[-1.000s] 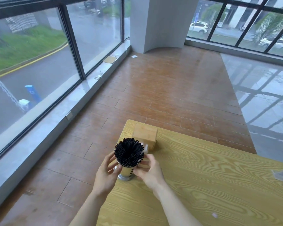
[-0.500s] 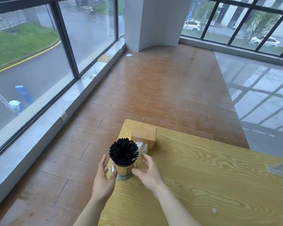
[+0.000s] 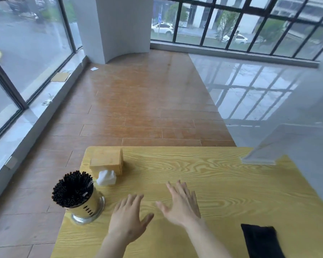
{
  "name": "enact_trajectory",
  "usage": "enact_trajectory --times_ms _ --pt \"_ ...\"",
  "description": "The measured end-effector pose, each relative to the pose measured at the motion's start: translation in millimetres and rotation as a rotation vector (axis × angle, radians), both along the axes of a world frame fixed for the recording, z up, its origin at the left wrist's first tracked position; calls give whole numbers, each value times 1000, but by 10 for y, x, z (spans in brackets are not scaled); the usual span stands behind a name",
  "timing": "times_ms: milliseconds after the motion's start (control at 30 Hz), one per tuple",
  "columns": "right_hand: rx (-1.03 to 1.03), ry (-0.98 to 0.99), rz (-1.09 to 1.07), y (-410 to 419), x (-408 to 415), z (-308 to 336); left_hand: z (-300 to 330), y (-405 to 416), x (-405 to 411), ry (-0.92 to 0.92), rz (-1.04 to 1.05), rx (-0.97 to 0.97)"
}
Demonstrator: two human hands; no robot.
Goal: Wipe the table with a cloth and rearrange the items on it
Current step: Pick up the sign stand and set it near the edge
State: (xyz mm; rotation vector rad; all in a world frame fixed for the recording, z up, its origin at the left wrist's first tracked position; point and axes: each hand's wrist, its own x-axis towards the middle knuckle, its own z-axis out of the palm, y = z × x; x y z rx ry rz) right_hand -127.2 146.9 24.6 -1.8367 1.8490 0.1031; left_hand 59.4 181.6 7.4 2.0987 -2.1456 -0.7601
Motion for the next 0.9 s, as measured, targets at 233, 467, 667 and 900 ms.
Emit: enact_trajectory --times_ms 233,467,667,900 --pt "-88 97 -89 -149 -1619 189 214 -715 -1362 -69 -209 -188" --pt "-136 -8 -270 -487 -3513 312 402 -1231 -3012 1 -172 -217" --pt "-179 -175 -449 -982 -4785 397 579 -1670 -4141 145 -64 -149" --pt "-234 -730 -853 -1597 -5650 457 685 -2203 -5094 611 175 103"
